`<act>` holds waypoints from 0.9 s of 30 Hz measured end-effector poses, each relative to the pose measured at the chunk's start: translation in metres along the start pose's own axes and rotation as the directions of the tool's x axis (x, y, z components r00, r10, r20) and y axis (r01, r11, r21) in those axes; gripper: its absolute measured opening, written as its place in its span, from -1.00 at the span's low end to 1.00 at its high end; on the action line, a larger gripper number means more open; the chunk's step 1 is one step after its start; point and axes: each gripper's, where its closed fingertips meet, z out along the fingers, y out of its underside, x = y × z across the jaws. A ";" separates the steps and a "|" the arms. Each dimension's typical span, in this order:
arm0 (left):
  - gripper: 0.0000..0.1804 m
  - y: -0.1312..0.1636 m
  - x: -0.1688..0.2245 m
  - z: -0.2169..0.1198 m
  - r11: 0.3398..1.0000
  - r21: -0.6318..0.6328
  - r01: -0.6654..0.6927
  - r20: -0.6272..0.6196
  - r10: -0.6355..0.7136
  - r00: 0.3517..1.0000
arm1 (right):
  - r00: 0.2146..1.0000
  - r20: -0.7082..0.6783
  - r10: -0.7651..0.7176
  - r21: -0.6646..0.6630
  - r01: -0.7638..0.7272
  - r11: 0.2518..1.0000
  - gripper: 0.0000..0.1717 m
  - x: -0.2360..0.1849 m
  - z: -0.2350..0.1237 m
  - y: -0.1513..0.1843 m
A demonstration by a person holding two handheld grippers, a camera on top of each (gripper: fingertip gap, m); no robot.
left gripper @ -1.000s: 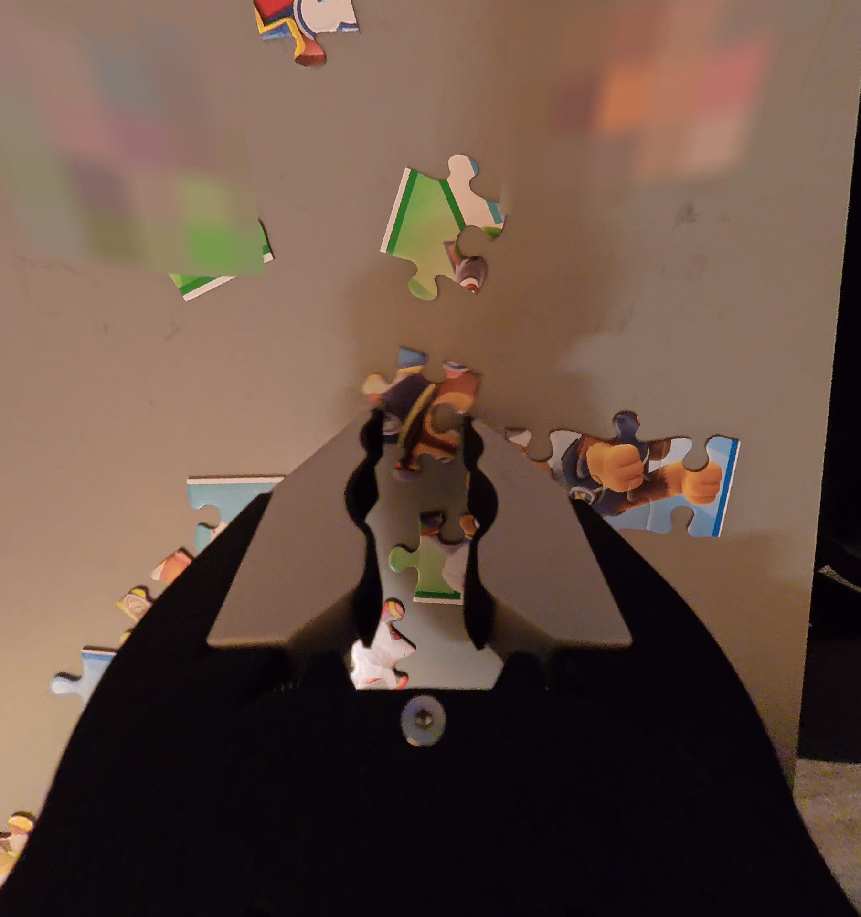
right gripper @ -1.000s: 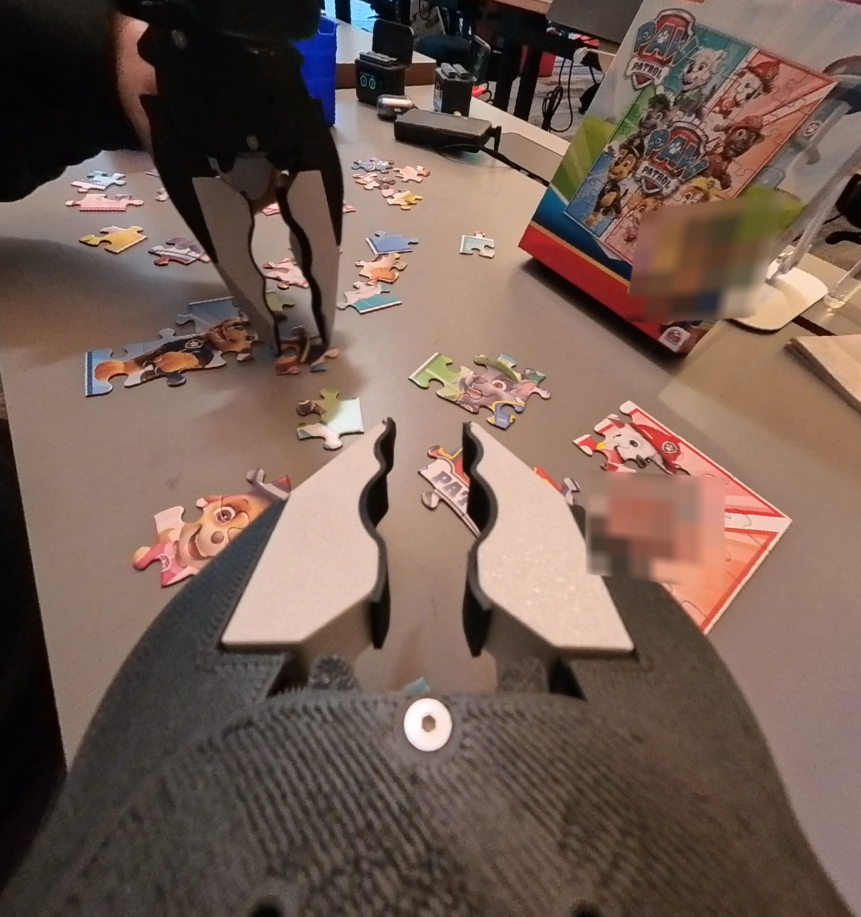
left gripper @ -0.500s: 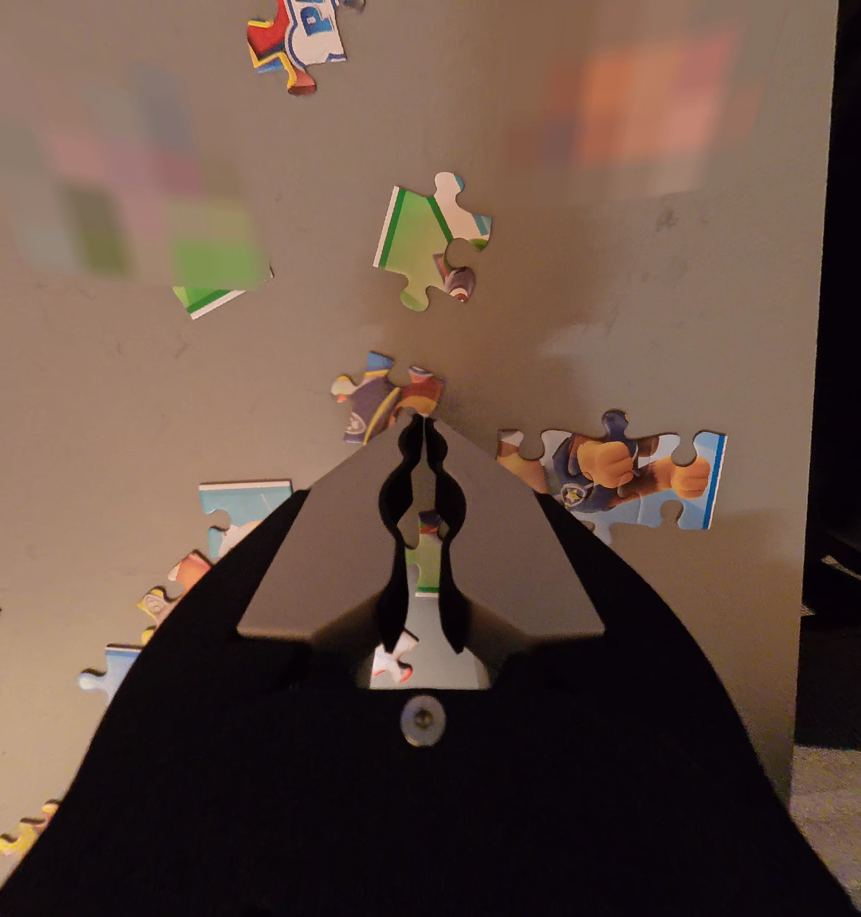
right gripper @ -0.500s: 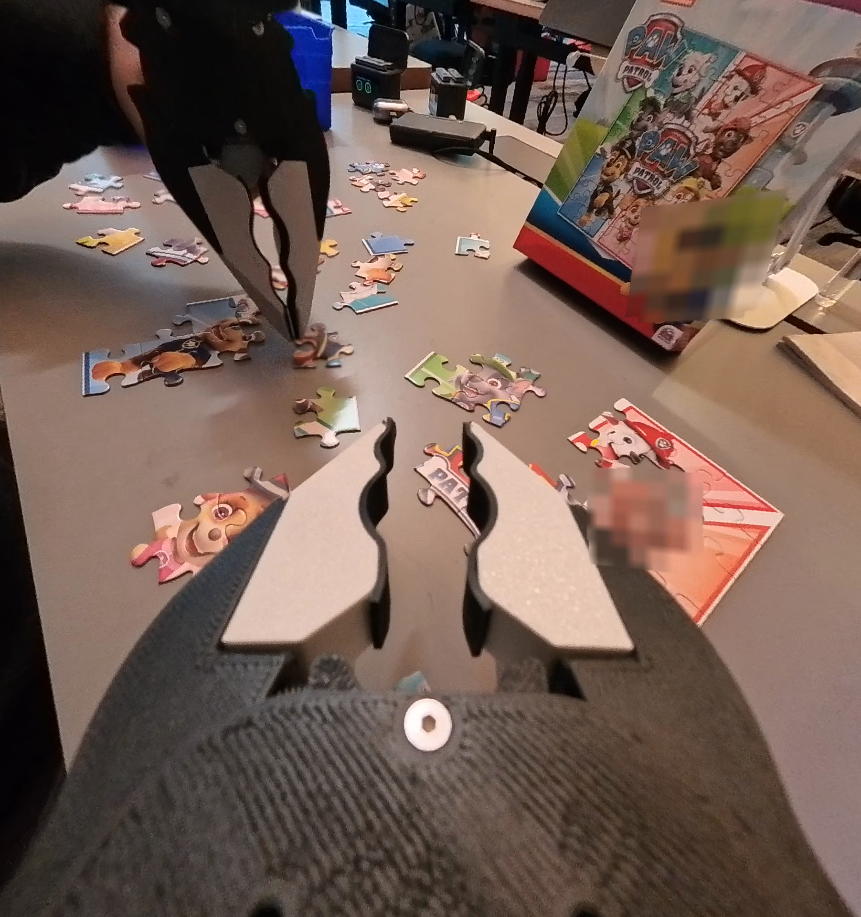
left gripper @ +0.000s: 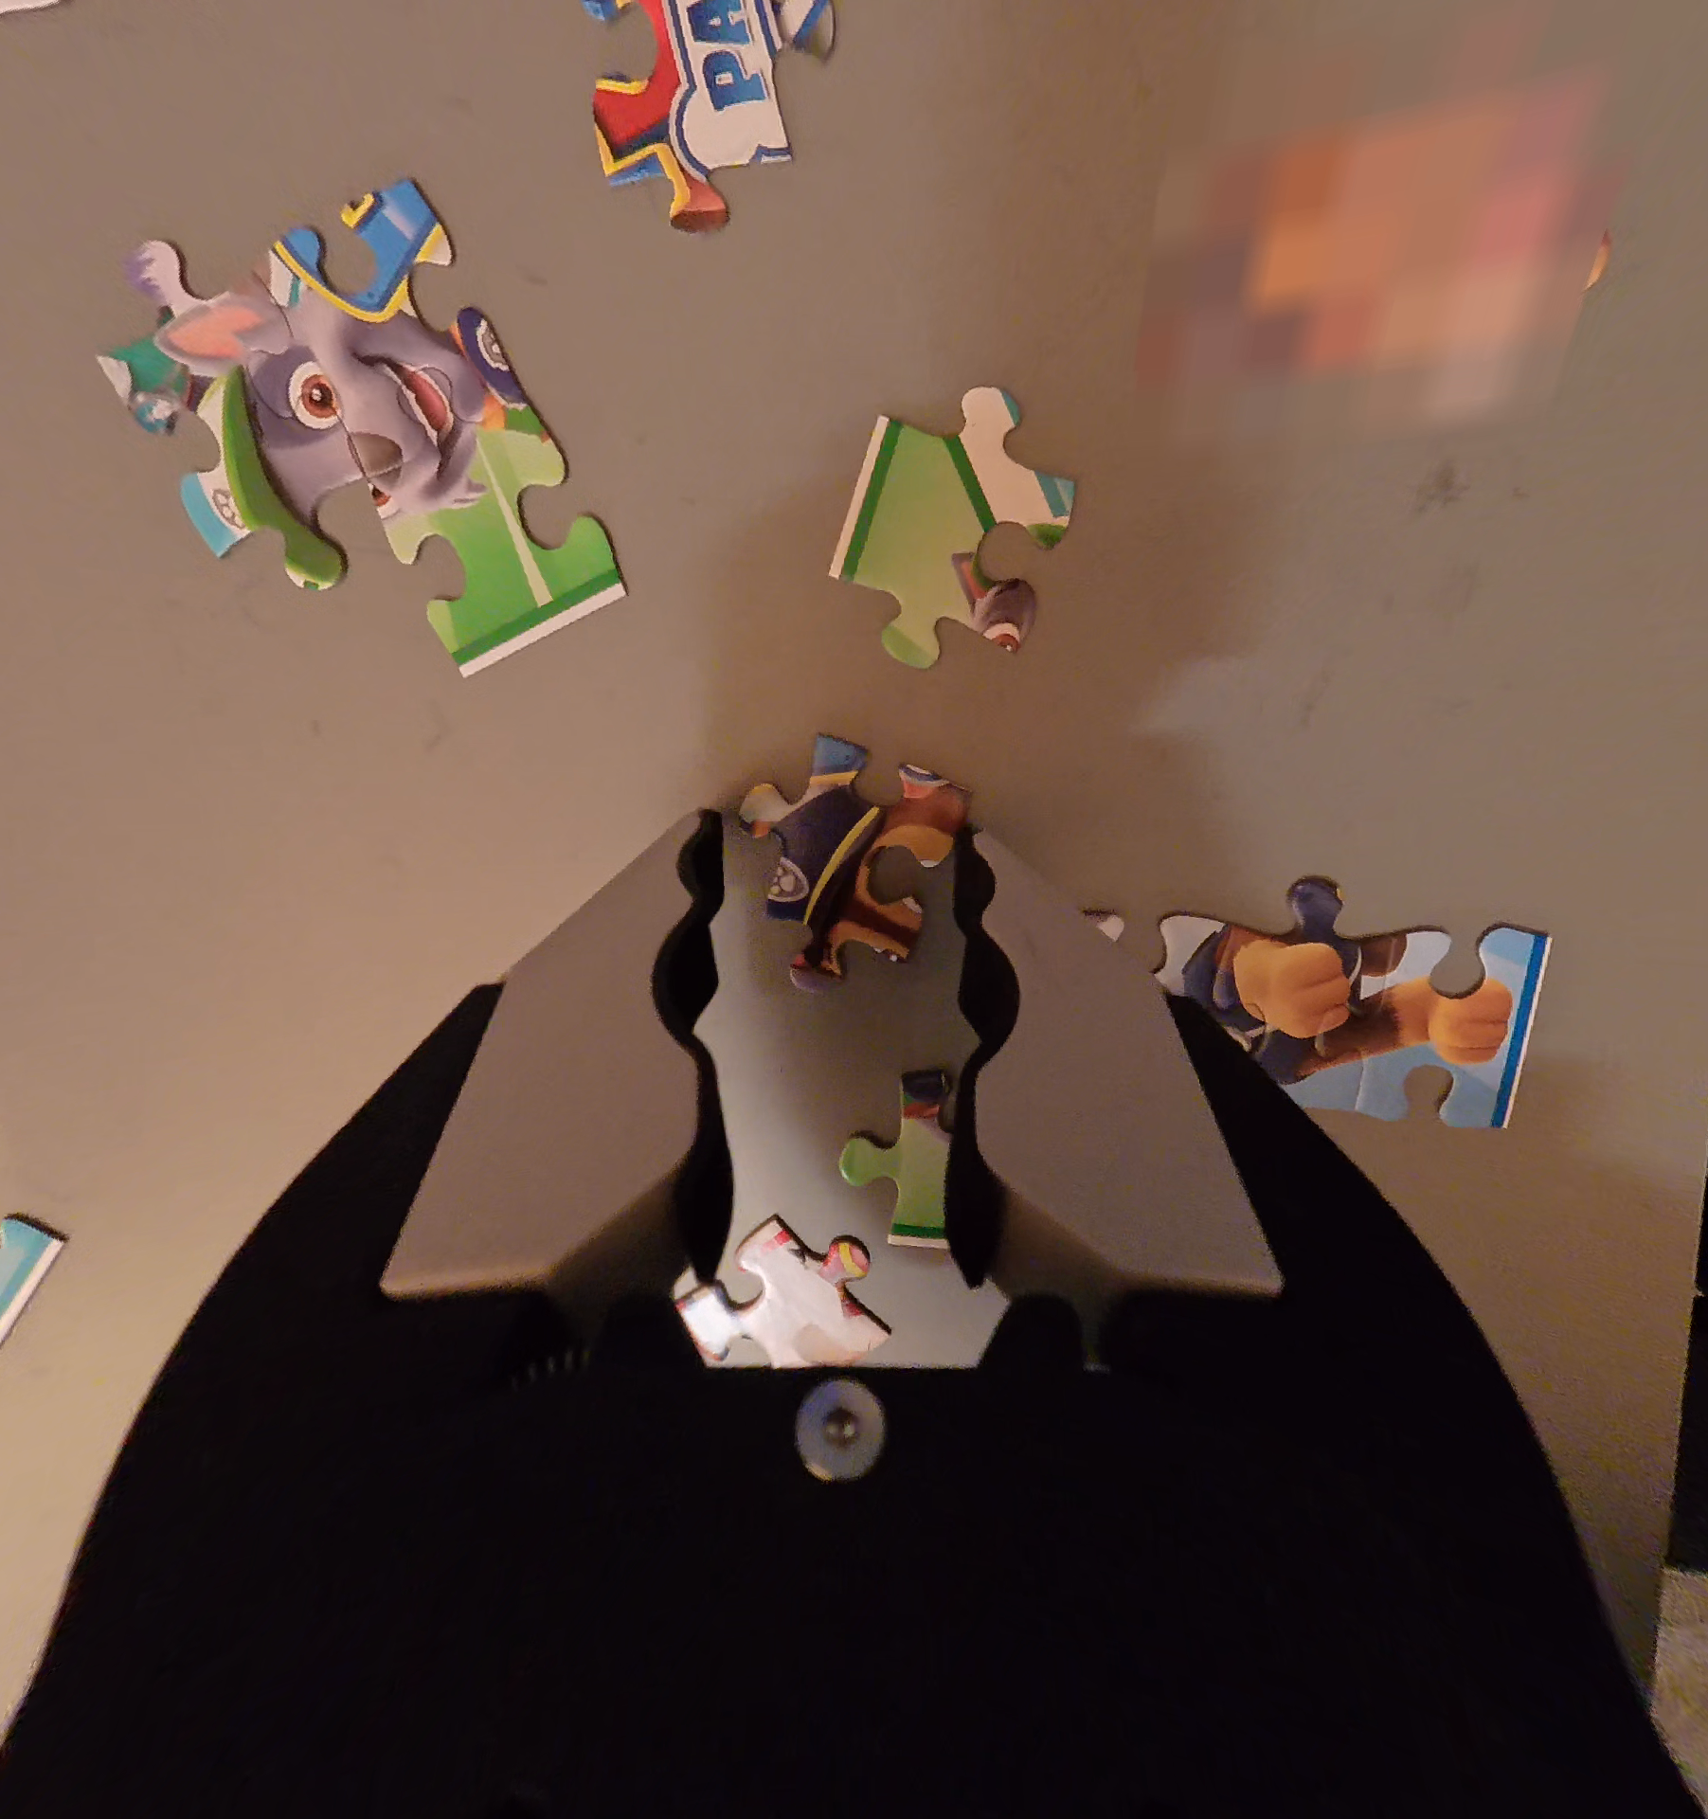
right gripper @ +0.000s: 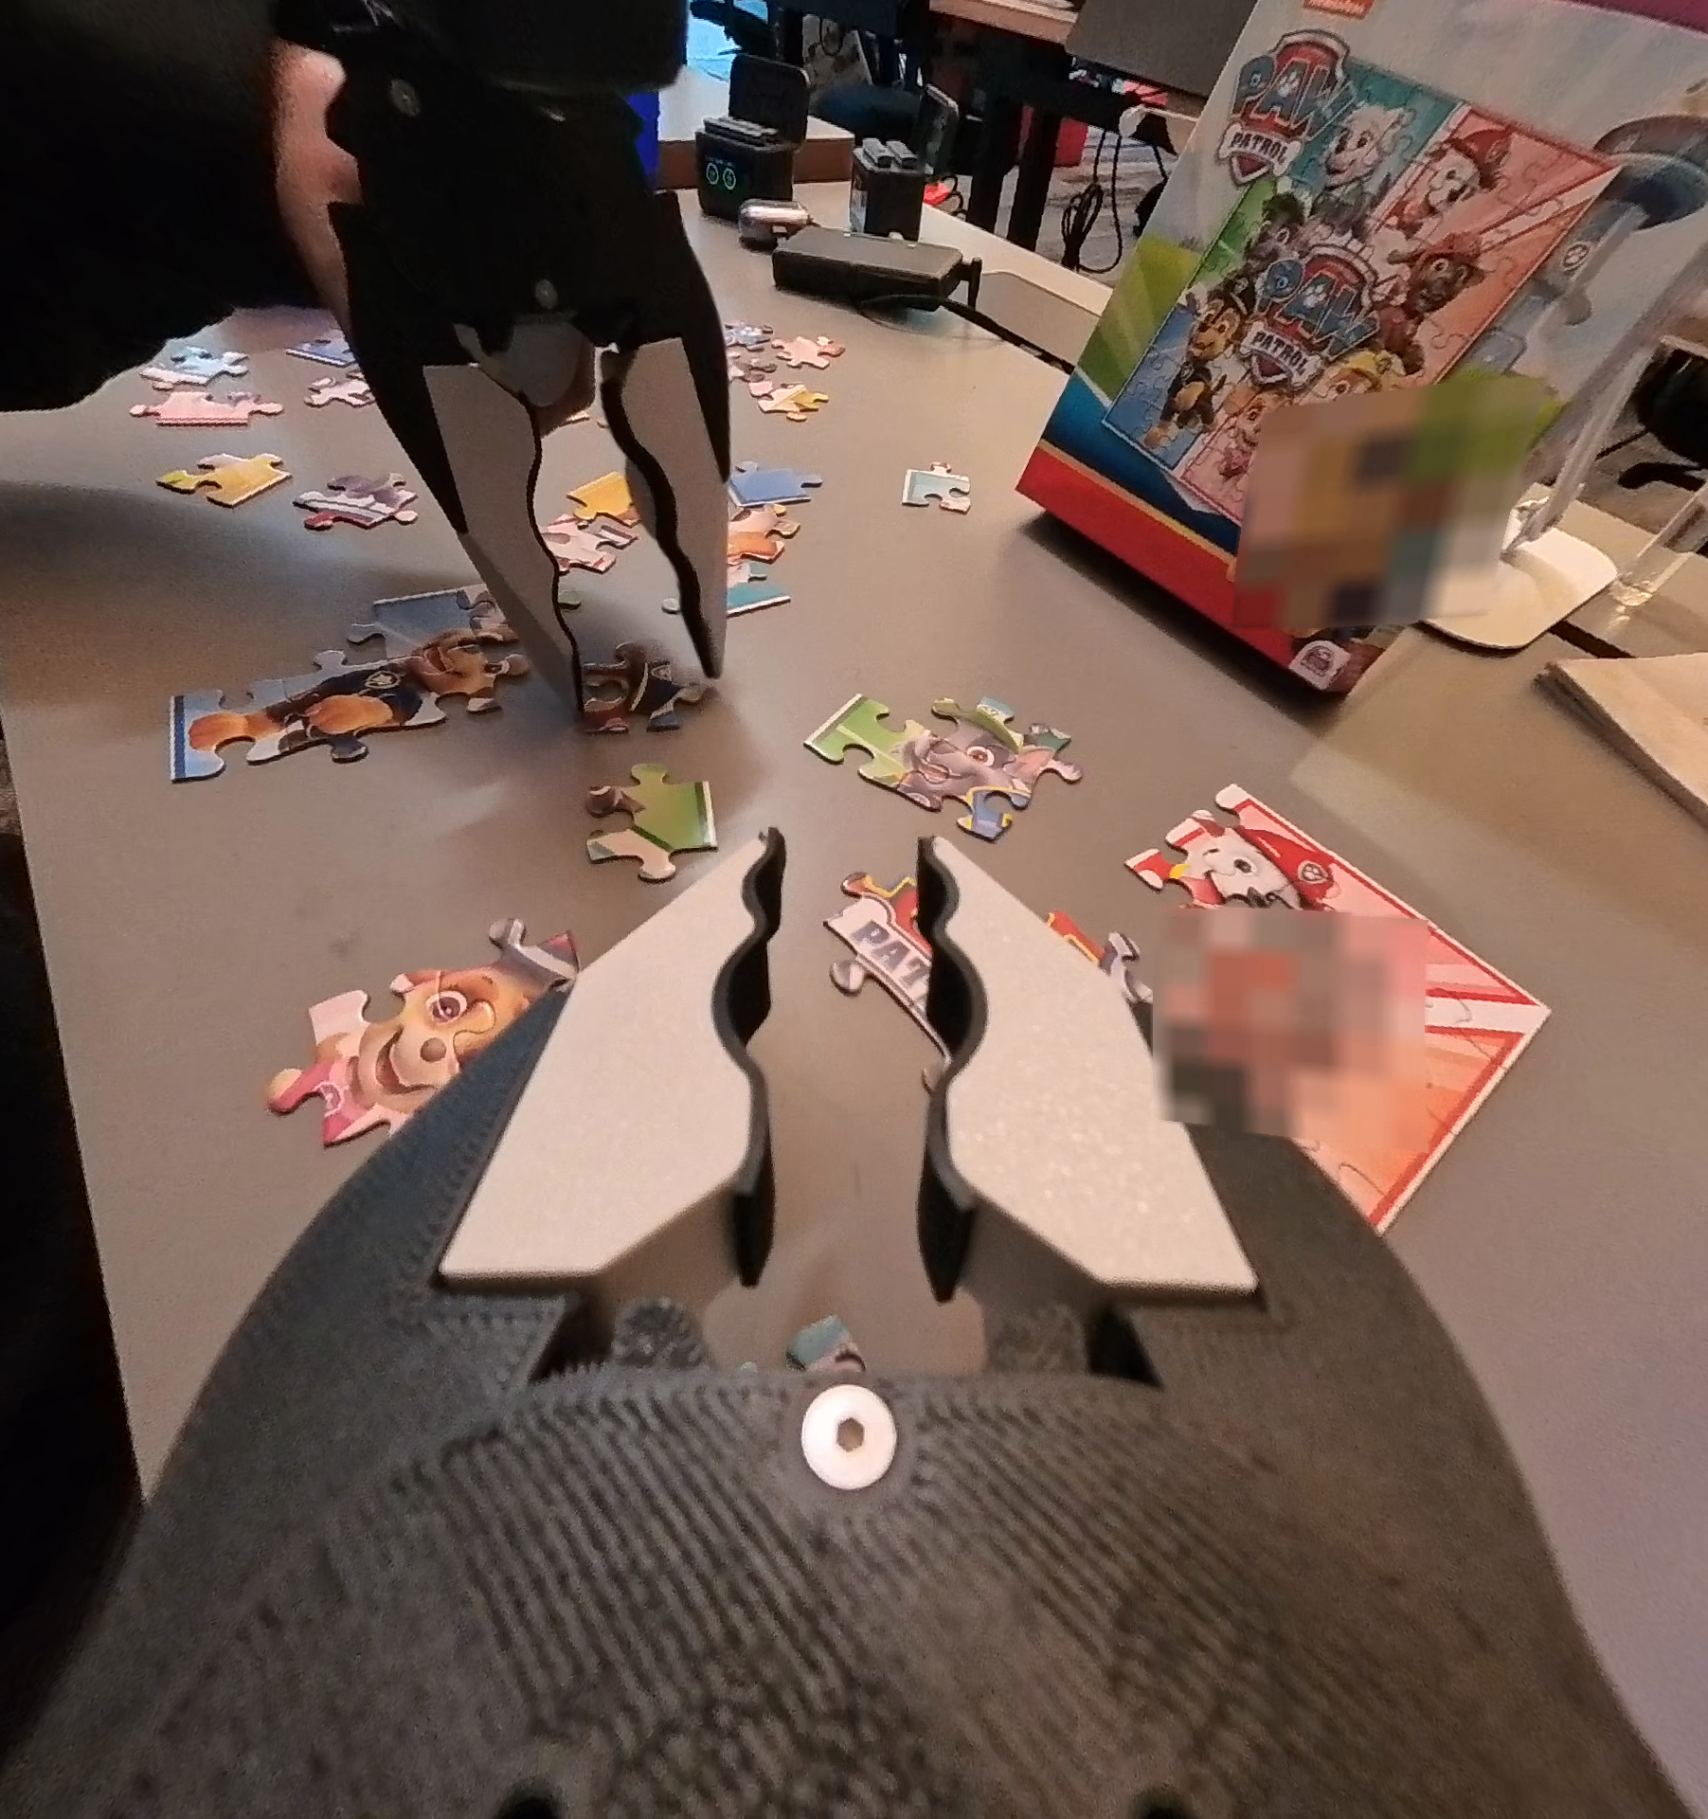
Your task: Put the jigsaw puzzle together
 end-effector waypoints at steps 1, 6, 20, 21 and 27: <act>-0.48 0.000 -0.001 0.000 1.000 0.000 0.003 0.000 -0.003 1.000 | 1.000 -0.001 0.002 0.001 -0.002 1.000 -0.70 0.000 -0.001 0.000; -0.32 0.005 0.005 0.000 0.999 -0.025 0.040 -0.039 -0.041 0.998 | 1.000 -0.001 0.009 0.002 -0.009 1.000 -0.70 0.002 -0.001 0.002; -0.53 -0.001 0.007 0.002 0.999 -0.033 0.024 -0.044 -0.025 0.999 | 1.000 -0.002 0.014 0.006 -0.014 1.000 -0.71 0.004 -0.002 0.003; -0.53 -0.001 0.006 0.002 0.999 -0.036 0.023 -0.045 -0.025 0.999 | 1.000 -0.003 0.013 0.005 -0.013 1.000 -0.71 0.003 -0.002 0.003; -0.54 0.001 0.009 0.000 0.998 -0.055 0.011 -0.045 -0.014 0.999 | 1.000 -0.007 0.013 0.008 -0.013 1.000 -0.71 0.005 -0.004 0.003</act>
